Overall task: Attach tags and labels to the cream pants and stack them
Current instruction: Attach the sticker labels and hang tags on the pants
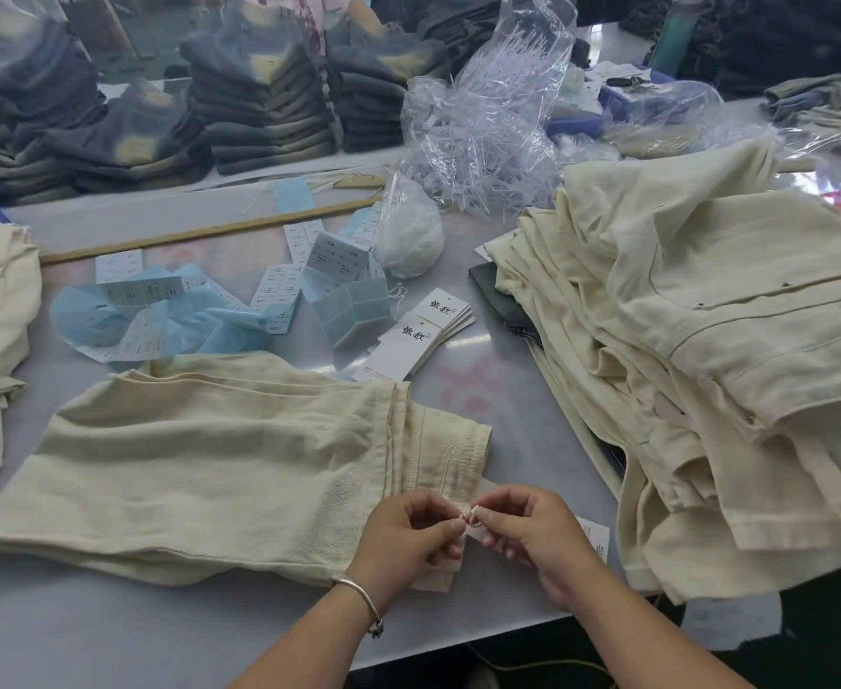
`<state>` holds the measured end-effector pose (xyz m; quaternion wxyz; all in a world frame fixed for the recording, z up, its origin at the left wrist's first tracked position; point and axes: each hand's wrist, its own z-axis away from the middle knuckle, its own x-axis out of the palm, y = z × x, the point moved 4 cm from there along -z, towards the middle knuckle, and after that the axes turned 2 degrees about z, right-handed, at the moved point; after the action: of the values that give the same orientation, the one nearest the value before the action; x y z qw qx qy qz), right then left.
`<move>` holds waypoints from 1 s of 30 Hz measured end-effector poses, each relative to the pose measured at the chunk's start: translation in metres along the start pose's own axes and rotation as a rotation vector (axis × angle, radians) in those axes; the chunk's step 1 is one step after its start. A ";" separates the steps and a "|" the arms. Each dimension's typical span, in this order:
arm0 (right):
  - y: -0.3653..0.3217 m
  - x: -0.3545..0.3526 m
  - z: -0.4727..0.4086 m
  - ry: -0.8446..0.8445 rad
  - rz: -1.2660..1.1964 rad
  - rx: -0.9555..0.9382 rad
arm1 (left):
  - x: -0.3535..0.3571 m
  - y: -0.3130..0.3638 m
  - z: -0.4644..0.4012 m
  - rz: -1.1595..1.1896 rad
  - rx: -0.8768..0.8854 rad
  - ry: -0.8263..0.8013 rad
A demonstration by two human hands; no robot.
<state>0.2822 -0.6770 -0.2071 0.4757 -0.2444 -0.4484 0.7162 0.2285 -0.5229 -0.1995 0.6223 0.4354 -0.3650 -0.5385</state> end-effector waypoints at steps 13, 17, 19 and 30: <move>0.008 0.009 -0.001 -0.041 -0.175 0.252 | 0.001 0.002 0.003 -0.035 0.056 -0.039; 0.002 0.007 -0.001 -0.047 -0.028 0.189 | 0.001 0.001 0.002 -0.024 0.034 -0.058; -0.001 0.007 0.000 -0.063 0.011 0.164 | 0.000 0.001 0.001 -0.030 0.020 -0.071; -0.018 0.009 0.006 0.024 0.380 -0.130 | 0.000 0.000 -0.002 -0.075 -0.029 -0.071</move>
<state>0.2821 -0.6687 -0.1879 0.3204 -0.3635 -0.4336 0.7598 0.2306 -0.5227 -0.2008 0.5948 0.4202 -0.3623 -0.5817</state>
